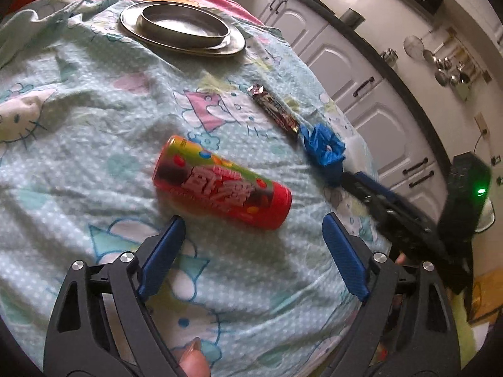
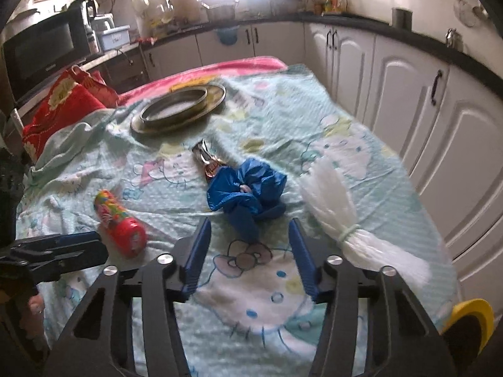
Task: Collect trash
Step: 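Grasp the red can with the left gripper while the right gripper grasps the blue glove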
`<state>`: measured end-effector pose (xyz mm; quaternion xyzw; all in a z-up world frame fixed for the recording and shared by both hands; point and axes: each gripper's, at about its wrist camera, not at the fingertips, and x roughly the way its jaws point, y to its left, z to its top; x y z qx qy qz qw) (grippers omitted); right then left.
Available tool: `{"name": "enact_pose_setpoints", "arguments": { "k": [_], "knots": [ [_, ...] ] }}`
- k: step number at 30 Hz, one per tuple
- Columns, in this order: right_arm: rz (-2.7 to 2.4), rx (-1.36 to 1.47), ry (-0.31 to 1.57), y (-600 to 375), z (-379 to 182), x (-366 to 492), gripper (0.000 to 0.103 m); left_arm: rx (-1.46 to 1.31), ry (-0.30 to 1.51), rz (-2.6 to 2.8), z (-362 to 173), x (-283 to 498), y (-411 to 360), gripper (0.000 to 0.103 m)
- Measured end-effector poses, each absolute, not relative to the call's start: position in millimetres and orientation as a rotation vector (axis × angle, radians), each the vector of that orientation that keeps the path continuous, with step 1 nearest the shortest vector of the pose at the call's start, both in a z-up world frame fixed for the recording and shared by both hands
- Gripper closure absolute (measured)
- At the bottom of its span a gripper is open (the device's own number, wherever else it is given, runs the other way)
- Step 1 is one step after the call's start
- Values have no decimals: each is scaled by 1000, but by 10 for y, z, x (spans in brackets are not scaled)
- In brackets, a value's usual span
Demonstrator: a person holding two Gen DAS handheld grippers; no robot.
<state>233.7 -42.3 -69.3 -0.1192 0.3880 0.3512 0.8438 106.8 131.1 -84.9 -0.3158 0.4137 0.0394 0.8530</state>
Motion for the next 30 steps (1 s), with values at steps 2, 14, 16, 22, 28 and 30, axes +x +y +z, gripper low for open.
{"name": "enact_pose_setpoints", "arguments": {
  "k": [2, 14, 16, 22, 28, 30],
  "knots": [
    [740, -248, 847, -365, -785, 2430, 61, -683, 865, 90, -853, 1123, 1339, 23],
    [770, -172, 900, -443, -904, 2442, 94, -675, 856, 203, -877, 1412, 1431, 37],
    [778, -173, 893, -491, -869, 2362, 94, -645, 859, 227, -879, 1440, 1425, 45],
    [810, -180, 852, -624, -704, 2120, 94, -599, 854, 240, -876, 1440, 1422, 58],
    [833, -181, 818, -735, -538, 1927, 95, -606, 835, 172, -841, 1370, 1389, 72],
    [835, -175, 813, -789, -494, 1877, 95, -591, 826, 148, -807, 1339, 1335, 74]
  ]
}}
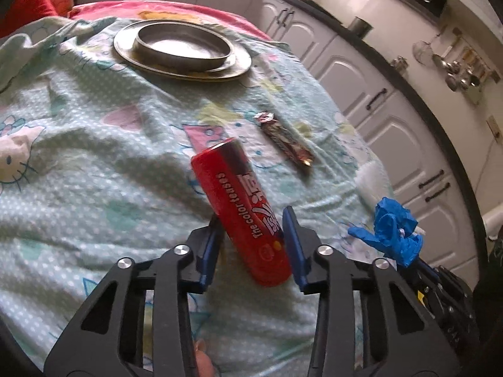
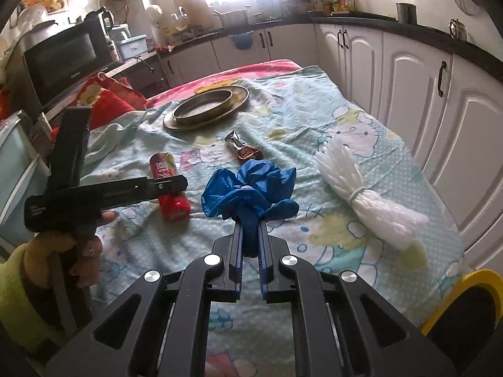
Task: Collect trash
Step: 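Grasp the red can with the left gripper while the right gripper grasps the blue glove, then carry the red can and blue glove over the bin with both grippers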
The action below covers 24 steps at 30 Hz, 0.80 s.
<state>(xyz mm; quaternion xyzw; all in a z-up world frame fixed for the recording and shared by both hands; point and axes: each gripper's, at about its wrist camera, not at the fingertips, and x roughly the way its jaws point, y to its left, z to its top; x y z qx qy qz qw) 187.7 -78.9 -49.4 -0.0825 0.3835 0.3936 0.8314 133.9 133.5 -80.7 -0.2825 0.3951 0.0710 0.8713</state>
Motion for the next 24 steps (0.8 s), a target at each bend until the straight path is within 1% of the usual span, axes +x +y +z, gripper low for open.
{"name": "enact_pose_setpoints", "arguments": {
  "k": [7, 24],
  "knots": [
    [817, -158, 798, -992, -374, 1767, 95, -550, 802, 75, -694, 1239, 1142, 77],
    [701, -56, 715, -1770, -4, 1548, 95, -391, 730, -73, -199, 1189, 423, 78]
  ]
}}
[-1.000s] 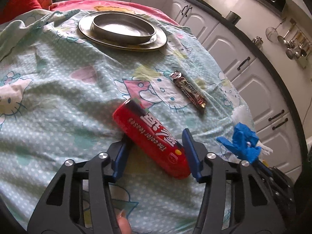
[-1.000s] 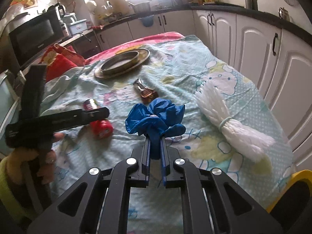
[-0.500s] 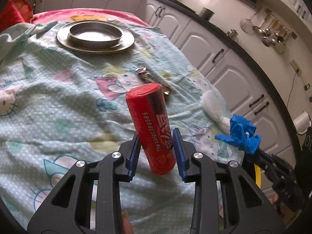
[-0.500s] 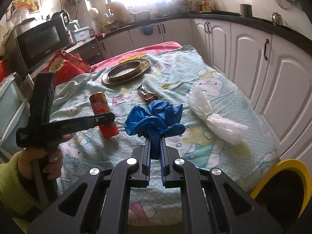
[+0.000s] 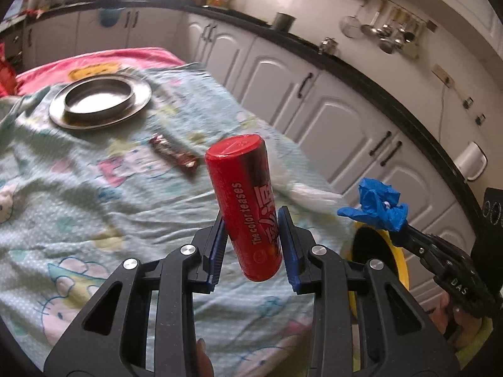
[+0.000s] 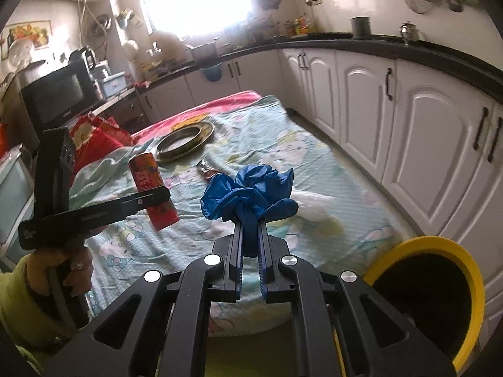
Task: Collect trash
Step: 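Carry the red can and blue glove over the bin with both grippers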
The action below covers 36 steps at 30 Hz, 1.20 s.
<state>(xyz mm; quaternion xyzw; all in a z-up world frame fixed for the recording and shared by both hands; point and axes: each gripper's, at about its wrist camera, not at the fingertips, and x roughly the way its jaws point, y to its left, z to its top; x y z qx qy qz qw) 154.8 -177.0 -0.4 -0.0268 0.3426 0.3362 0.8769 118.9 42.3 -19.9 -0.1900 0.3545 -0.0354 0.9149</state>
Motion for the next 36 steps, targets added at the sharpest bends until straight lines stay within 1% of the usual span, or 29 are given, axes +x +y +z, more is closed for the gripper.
{"name": "enact_pose_setpoints", "arguments": {
  "k": [8, 20, 36],
  "knots": [
    [634, -21, 683, -2111, 77, 1466, 95, -325, 715, -147, -65, 1232, 34, 78],
    [546, 42, 649, -2578, 147, 1382, 95, -248, 728, -241, -57, 1266, -463, 78],
    [386, 78, 674, -3168, -9, 1354, 95, -111, 749, -384, -150, 1313, -1198, 78]
  ]
}}
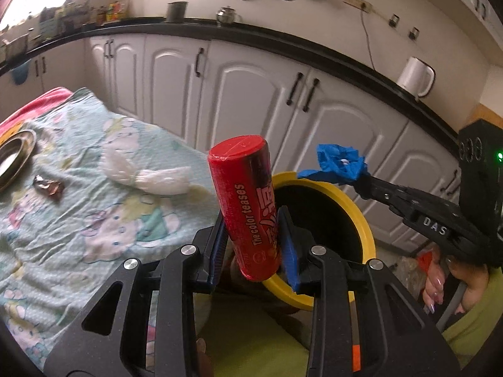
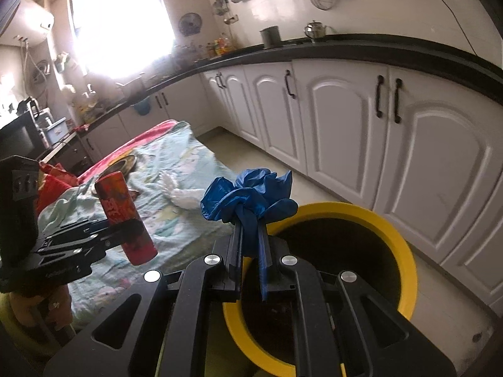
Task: Collect trash
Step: 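Carry the red can and blue glove over the bin with both grippers, then open both grippers to drop the can and glove into the bin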
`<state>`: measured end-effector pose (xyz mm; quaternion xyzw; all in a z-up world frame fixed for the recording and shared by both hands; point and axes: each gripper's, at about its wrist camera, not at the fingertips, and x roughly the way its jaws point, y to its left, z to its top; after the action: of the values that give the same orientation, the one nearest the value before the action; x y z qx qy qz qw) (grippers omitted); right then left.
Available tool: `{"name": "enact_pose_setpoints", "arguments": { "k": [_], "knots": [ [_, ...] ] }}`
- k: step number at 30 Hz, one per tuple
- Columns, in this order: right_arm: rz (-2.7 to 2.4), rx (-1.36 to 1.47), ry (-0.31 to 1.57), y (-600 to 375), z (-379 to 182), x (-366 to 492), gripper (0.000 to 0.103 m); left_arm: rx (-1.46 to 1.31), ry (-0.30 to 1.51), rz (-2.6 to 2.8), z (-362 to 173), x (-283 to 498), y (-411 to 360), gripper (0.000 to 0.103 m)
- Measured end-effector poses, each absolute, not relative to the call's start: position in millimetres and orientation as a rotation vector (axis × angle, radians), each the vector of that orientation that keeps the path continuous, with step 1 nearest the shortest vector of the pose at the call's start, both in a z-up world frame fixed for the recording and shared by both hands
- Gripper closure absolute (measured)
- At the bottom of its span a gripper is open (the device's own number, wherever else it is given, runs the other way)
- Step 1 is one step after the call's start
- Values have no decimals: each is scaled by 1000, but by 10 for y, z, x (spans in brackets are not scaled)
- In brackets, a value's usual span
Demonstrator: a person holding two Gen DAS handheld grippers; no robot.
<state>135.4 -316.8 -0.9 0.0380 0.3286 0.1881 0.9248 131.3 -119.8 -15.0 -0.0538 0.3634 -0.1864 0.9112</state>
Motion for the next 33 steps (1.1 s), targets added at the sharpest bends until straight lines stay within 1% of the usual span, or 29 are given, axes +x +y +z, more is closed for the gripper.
{"name": "enact_pose_setpoints", "arguments": {
  "k": [16, 28, 30, 31, 32, 33],
  "knots": [
    [265, 137, 795, -3643, -362, 1408, 95, -30, 828, -493, -405, 1442, -1726, 78],
    [228, 206, 813, -3899, -444, 1437, 94, 13, 845, -532, -500, 1578, -1986, 78],
    [217, 223, 807, -3958, -437, 1436, 87, 16, 849, -527, -516, 1610, -2007, 78],
    [212, 228, 804, -3979, -431, 1440, 77, 14, 860, -529, -536, 1631, -2013, 75],
    [208, 231, 800, -3998, -423, 1443, 71, 10, 869, -534, -550, 1644, -2013, 72],
    [200, 235, 792, -4019, -413, 1434, 69, 3, 876, -532, -571, 1650, -1998, 61]
  ]
}}
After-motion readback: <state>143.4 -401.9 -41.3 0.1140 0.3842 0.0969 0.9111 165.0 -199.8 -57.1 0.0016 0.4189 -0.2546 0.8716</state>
